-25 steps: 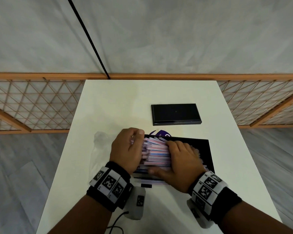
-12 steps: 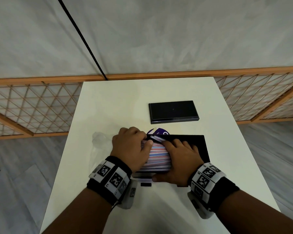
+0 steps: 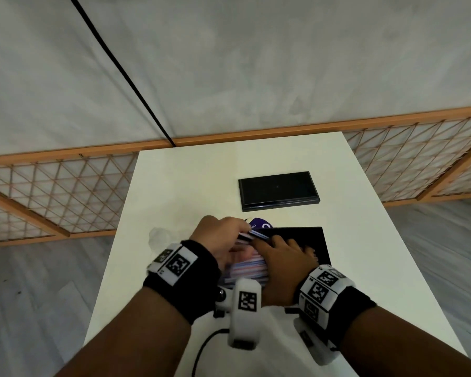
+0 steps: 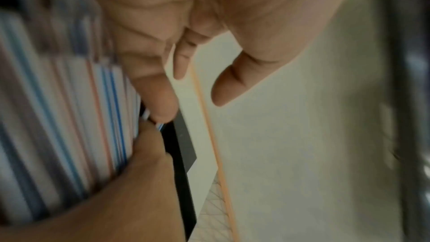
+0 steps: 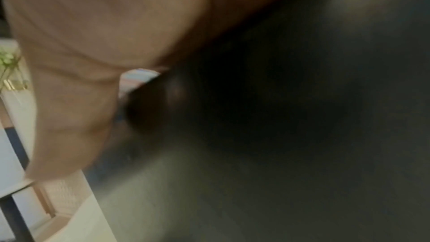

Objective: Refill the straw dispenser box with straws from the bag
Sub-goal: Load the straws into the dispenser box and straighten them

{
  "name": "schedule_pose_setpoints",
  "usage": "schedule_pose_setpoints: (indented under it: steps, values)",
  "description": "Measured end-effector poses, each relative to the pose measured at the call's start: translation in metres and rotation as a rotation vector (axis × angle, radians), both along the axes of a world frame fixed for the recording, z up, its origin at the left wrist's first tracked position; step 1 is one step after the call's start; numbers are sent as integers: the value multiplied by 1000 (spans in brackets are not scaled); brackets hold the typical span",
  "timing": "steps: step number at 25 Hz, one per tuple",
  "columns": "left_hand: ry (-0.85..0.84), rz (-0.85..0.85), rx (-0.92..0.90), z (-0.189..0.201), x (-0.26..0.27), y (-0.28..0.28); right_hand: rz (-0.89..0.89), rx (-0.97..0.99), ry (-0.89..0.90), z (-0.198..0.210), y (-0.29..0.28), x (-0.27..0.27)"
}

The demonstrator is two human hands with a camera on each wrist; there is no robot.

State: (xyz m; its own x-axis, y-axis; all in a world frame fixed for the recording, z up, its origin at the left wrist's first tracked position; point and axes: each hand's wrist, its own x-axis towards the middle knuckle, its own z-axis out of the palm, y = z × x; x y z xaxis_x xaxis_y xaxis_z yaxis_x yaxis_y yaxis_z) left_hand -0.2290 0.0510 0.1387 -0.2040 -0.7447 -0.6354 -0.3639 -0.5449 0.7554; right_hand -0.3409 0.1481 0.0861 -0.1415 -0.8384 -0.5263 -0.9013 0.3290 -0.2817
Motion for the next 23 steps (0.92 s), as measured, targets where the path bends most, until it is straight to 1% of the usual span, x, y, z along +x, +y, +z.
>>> schedule_pose_setpoints:
  steps: [1, 2, 6, 9, 11, 13, 15, 17, 19, 23]
  values:
    - [18, 38, 54, -1, -5, 0, 10, 8, -8, 2, 1, -2]
    - [-6, 28, 45, -3, -9, -1, 21, 17, -17, 5, 1, -4]
    - [-122, -116, -33, -4, -26, 0, 61, 11, -45, 5, 4, -11]
    - [-198, -177, -77, -10, -37, 3, 58, -18, -49, -4, 4, -11]
    - [-304, -288, -205, -17, -42, 2, 51, -41, -52, -10, 5, -12]
    - [-460, -406, -365, -20, -46, 0, 34, -66, -66, -12, 8, -14]
    - [-597, -463, -483, -20, -48, -1, 30, -74, -89, -12, 11, -17]
    - [-684, -507, -542, -21, -50, -2, 34, -78, -98, -12, 12, -17]
    - [-689, -528, -545, -21, -52, -3, 26, -82, -97, -12, 12, -15]
    - [-617, -482, -563, -18, -52, -1, 5, -103, -108, -11, 12, -14]
